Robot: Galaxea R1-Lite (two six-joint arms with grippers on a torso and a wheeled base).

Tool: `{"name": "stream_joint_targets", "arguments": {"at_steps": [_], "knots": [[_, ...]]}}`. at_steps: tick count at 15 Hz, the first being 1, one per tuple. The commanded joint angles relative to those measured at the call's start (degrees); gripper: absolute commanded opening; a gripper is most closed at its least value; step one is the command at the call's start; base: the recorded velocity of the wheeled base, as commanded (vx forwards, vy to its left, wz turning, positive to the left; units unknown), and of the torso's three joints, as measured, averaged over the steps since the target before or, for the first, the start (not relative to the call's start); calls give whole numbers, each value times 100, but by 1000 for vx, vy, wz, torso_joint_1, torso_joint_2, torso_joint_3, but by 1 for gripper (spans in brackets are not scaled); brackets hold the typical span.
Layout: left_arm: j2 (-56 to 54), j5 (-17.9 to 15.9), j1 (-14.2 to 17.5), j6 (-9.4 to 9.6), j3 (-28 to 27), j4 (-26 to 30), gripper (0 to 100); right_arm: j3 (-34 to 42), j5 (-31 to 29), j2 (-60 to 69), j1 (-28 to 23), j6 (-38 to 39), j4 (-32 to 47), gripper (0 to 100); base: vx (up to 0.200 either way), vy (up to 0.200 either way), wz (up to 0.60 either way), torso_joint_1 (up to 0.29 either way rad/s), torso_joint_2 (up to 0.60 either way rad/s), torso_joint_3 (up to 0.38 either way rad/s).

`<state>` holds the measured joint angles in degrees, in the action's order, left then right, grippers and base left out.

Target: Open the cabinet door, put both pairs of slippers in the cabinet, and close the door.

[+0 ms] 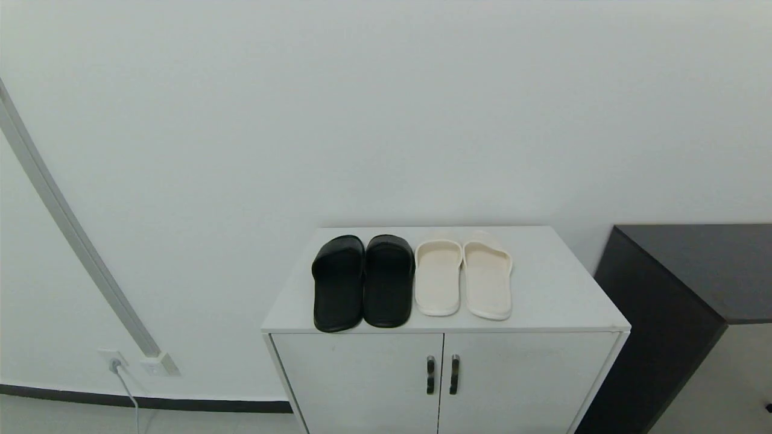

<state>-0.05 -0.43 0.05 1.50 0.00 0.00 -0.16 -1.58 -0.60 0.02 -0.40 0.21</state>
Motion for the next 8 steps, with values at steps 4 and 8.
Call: {"name": "stream_joint_targets", "arguments": {"at_steps": [4,8], "knots": [[5,-28,4,8,0,0,0,-1918,-61,-1056,-11,427,58,100,0,0,0,0,0,0],[5,-1,4,-1,0,0,0,-1636,642,-3052,121,-487,67,100,0,0,0,0,0,0]]}}
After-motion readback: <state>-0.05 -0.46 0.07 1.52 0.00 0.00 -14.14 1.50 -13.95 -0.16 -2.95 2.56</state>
